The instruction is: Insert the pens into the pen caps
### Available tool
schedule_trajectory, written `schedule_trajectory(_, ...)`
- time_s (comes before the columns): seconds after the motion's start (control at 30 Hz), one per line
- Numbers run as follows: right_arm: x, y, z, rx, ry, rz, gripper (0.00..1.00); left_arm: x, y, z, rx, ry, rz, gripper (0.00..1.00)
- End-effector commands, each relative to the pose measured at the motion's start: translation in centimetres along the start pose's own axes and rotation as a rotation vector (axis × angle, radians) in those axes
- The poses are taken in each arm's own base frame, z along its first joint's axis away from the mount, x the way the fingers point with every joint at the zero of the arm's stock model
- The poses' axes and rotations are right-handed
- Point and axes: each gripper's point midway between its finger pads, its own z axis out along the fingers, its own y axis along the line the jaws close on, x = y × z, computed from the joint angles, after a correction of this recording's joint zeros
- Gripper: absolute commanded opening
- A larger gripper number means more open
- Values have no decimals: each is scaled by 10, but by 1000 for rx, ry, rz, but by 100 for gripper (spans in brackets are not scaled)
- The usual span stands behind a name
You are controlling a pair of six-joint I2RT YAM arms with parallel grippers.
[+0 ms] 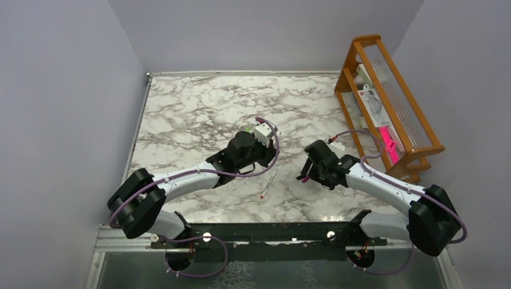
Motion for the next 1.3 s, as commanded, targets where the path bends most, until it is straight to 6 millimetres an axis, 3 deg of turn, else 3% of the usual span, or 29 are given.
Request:
schedule_trajectory(0.0, 4, -12, 1, 41, -21, 107, 62, -7, 11, -3, -62, -30, -16, 0)
schedule_trajectory(0.2, 7, -13, 3, 36, -16, 126, 51, -2, 15, -4, -80, -21, -16, 0)
schedule_trajectory(1.03, 11, -5, 32, 150, 38, 9, 46, 11, 33, -7, -138, 8, -27, 0)
schedule_trajectory(1.23, 10, -7, 32, 164, 33, -10, 37, 11, 34, -6, -137, 11, -30, 0)
schedule_trajectory(1.27, 9, -7, 32, 165, 34, -16, 30, 11, 34, -6, -136, 11, -30, 0)
